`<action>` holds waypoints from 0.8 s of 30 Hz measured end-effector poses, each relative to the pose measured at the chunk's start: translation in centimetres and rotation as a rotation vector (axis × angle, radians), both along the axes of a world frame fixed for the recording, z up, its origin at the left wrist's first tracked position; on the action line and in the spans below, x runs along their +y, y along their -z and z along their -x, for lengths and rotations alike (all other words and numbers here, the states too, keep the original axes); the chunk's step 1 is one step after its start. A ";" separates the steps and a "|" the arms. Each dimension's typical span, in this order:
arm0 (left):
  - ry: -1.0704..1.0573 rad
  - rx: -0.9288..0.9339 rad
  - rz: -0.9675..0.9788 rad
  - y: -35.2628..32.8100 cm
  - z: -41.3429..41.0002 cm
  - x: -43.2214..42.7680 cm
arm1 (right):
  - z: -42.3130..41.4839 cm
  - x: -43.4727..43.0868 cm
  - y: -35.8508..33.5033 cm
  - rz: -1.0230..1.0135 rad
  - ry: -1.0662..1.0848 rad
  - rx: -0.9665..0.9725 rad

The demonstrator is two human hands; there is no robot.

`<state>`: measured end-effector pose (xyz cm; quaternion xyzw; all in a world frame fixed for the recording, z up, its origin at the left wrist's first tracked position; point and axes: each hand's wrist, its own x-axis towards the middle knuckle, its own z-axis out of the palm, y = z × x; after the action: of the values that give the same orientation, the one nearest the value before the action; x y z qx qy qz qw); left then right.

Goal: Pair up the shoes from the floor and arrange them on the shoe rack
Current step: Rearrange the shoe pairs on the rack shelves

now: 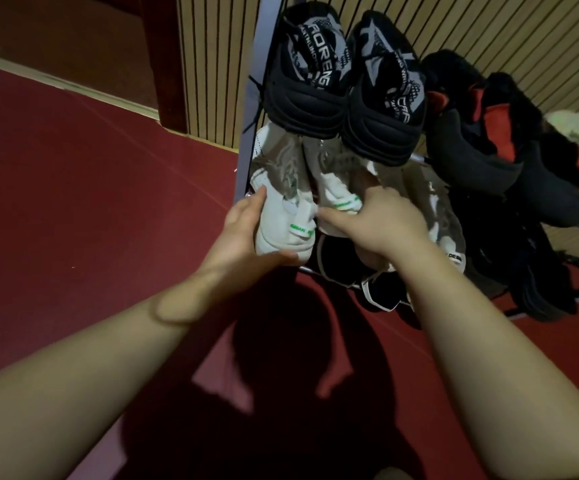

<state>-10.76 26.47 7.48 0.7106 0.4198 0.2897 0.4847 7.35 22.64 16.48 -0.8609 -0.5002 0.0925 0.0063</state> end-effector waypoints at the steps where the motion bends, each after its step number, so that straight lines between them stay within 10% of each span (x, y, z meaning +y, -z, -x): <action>1: 0.002 -0.004 -0.001 0.2 0.3 0.6 | 0.7 -0.2 0.5 -0.022 -0.007 -0.001; 16: 0.122 -0.035 -0.129 2.2 2.1 3.1 | 1.9 -1.7 6.0 -0.434 0.074 0.281; 24: 0.027 0.042 -0.190 2.6 1.1 2.2 | 2.3 -0.1 5.6 -0.304 0.091 0.197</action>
<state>-11.86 28.70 4.85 0.7649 0.3907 0.3068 0.4101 5.06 22.54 10.85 -0.8587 -0.4658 0.0993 0.1892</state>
